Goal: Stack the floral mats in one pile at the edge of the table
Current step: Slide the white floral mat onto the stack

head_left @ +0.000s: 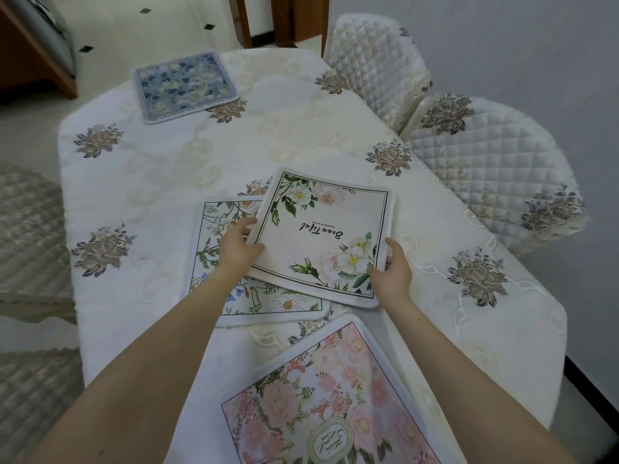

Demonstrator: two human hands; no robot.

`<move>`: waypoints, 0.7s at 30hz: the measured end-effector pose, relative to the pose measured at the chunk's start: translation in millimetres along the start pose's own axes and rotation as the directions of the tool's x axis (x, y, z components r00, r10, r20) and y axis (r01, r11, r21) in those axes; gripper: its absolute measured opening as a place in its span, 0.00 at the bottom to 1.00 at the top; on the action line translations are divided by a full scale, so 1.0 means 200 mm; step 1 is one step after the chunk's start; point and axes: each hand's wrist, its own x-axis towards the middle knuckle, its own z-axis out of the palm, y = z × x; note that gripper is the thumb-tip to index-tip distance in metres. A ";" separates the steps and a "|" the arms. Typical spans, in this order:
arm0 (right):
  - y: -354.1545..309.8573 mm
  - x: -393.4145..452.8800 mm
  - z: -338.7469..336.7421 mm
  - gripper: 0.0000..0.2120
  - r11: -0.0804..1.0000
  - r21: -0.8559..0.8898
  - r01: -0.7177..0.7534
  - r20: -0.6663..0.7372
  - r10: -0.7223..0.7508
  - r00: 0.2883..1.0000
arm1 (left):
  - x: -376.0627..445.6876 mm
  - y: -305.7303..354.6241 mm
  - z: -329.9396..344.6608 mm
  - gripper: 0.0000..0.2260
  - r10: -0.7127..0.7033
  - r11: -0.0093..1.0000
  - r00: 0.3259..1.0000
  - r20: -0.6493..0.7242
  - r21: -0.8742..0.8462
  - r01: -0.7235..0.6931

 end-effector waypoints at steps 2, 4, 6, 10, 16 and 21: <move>-0.01 -0.03 -0.02 0.33 1.000 0.005 0.016 0.004 -0.016 1.000 | -0.06 0.01 -0.01 0.23 0.000 1.000 1.000 -0.019 -0.023 0.000; -0.01 -0.07 -0.05 0.33 0.999 -0.002 0.038 0.011 -0.038 0.999 | -0.14 0.02 -0.01 0.22 0.008 0.999 0.999 -0.034 -0.033 -0.010; -0.01 -0.11 -0.08 0.32 0.998 0.001 0.068 0.022 -0.068 0.997 | -0.22 0.04 -0.03 0.22 0.017 0.999 0.998 -0.055 -0.031 -0.018; 0.00 -0.21 -0.17 0.31 0.993 -0.007 0.114 0.052 -0.114 0.992 | -0.41 0.06 -0.06 0.22 0.026 1.000 0.993 -0.111 -0.002 -0.027; 0.06 -0.39 -0.31 0.28 0.985 -0.057 0.161 0.143 -0.151 0.978 | -0.80 0.09 -0.11 0.22 -0.049 0.999 0.980 -0.192 -0.031 0.044; 0.15 -0.55 -0.43 0.27 0.965 -0.098 0.241 0.231 -0.214 0.949 | -1.15 0.06 -0.10 0.21 -0.105 0.991 0.969 -0.223 -0.100 0.085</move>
